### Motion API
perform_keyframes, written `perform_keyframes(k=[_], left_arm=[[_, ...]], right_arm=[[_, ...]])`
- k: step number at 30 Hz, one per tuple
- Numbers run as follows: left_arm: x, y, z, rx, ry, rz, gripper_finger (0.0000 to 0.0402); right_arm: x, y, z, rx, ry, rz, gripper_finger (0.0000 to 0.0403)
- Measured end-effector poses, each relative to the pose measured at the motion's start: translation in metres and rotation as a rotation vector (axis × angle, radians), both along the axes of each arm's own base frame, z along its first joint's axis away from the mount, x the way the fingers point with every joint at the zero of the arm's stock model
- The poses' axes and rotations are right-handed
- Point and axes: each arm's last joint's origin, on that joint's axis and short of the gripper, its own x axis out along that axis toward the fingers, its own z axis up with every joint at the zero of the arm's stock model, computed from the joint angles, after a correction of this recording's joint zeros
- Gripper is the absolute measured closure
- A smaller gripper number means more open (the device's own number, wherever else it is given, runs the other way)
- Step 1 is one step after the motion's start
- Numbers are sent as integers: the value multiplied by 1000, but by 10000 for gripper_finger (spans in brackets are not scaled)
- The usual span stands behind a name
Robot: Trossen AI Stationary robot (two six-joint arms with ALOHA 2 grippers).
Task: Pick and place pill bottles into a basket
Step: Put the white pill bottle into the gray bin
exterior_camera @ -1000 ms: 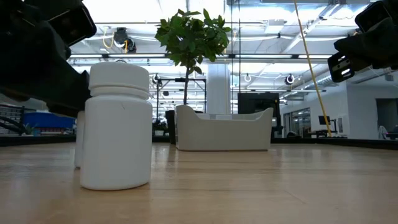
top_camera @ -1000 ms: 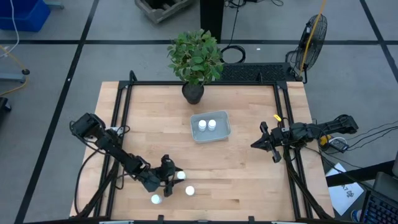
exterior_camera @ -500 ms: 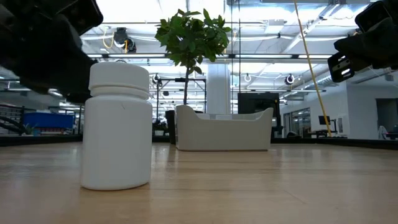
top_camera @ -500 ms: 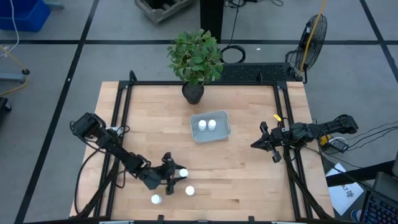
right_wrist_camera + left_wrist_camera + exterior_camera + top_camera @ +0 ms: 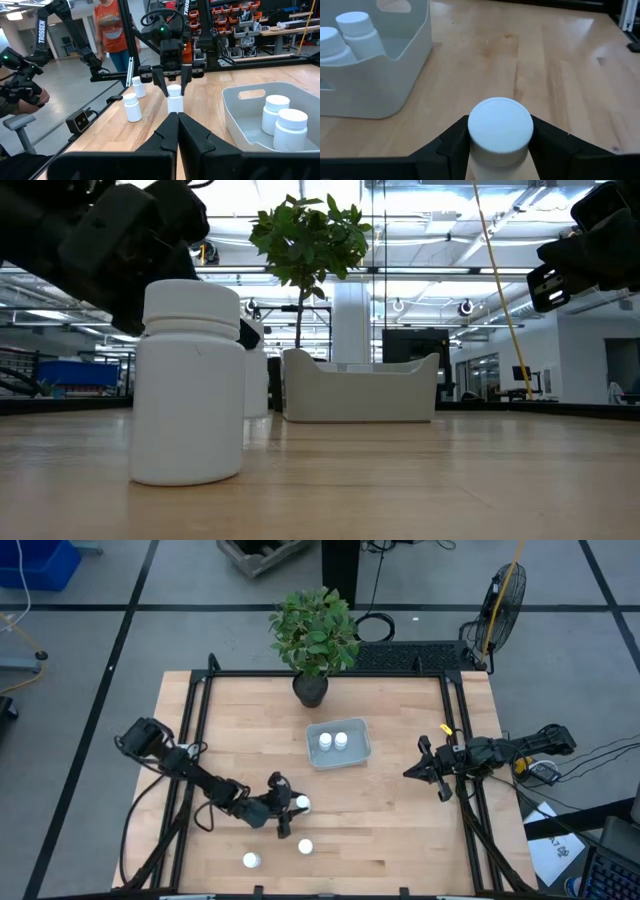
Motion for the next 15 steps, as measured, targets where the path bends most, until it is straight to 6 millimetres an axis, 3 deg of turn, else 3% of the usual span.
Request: perform_keyframes(k=[15], left_arm=[[8, 10, 4, 1, -38, 4, 216]], right_arm=[[0, 0, 0, 0, 0, 0, 403]])
